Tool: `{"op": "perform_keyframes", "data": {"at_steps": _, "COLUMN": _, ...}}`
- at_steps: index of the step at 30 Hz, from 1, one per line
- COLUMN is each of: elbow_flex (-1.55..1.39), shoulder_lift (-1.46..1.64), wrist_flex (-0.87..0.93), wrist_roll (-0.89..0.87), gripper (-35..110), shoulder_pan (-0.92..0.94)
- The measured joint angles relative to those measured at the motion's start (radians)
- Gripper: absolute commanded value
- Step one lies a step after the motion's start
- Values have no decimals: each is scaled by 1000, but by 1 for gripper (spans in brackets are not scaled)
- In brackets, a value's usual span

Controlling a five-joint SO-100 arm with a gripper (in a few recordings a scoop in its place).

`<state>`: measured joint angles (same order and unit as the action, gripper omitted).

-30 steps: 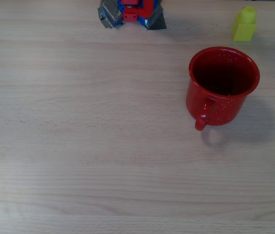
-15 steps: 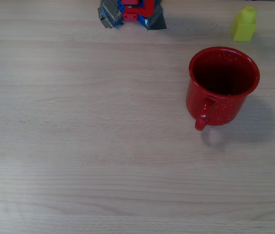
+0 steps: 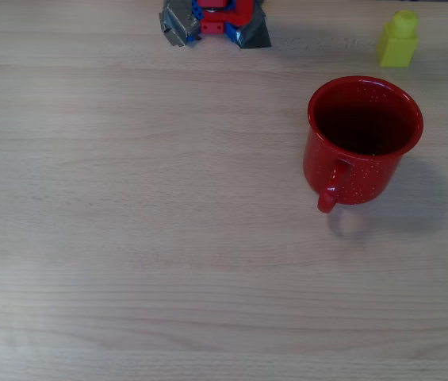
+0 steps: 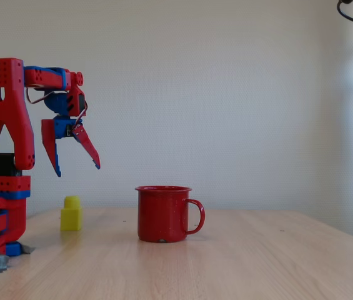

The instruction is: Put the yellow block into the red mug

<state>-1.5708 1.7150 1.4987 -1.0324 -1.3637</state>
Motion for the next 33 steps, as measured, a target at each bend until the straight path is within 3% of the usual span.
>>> {"op": "perform_keyframes", "data": {"at_steps": 14, "elbow_flex": -179, "shoulder_lift": -12, "wrist_flex": -141, "wrist_roll": -35, "gripper": 39, "shoulder_pan": -46}}
{"op": "perform_keyframes", "data": {"at_steps": 33, "elbow_flex": -156, "shoulder_lift": -213, "wrist_flex": -232, "wrist_roll": -141, "gripper": 35, "shoulder_pan": -74}}
